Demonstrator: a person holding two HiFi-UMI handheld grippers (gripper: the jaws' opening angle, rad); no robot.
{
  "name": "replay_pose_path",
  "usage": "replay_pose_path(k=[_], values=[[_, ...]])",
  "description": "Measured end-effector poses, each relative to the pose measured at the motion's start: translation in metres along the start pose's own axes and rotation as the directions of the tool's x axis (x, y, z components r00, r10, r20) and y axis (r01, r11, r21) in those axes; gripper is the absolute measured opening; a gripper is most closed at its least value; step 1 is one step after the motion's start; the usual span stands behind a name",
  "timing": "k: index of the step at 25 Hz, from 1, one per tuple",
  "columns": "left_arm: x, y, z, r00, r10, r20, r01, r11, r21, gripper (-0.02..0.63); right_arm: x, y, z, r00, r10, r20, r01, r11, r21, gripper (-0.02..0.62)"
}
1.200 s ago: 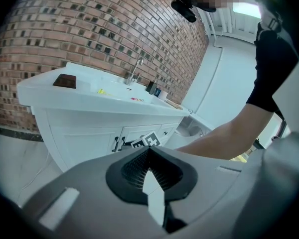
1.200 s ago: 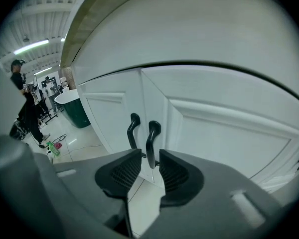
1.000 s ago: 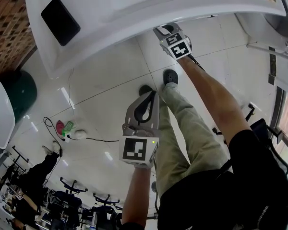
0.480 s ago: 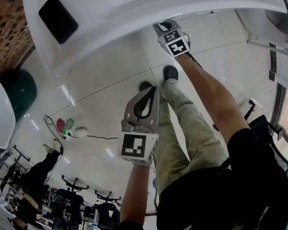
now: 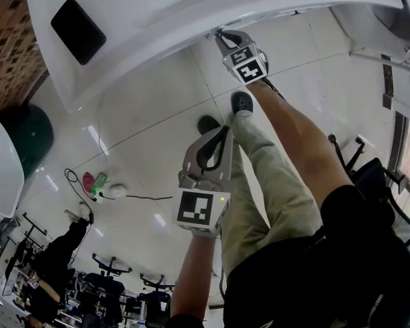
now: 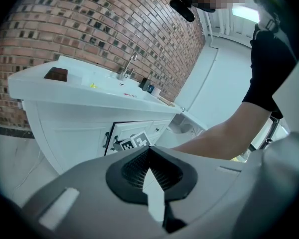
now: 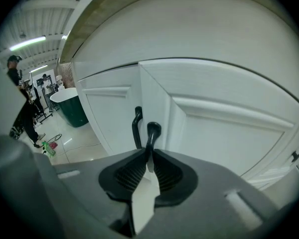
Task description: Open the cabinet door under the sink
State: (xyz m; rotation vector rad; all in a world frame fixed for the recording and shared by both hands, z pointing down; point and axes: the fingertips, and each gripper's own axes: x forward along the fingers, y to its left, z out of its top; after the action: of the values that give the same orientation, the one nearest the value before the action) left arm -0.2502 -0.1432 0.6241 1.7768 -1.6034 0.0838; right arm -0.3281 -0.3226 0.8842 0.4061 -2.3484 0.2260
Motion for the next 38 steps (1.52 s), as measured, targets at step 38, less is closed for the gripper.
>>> replay_pose_path(k=[38], values=[[0.019,-0.063,-0.028,0.984,-0.136,-0.115,0.149,0.982,0.113,0.015,-0.065,0.013,-0.065,1.0,0.004,-0.023,-0.005,0.999,-0.035,0.032]])
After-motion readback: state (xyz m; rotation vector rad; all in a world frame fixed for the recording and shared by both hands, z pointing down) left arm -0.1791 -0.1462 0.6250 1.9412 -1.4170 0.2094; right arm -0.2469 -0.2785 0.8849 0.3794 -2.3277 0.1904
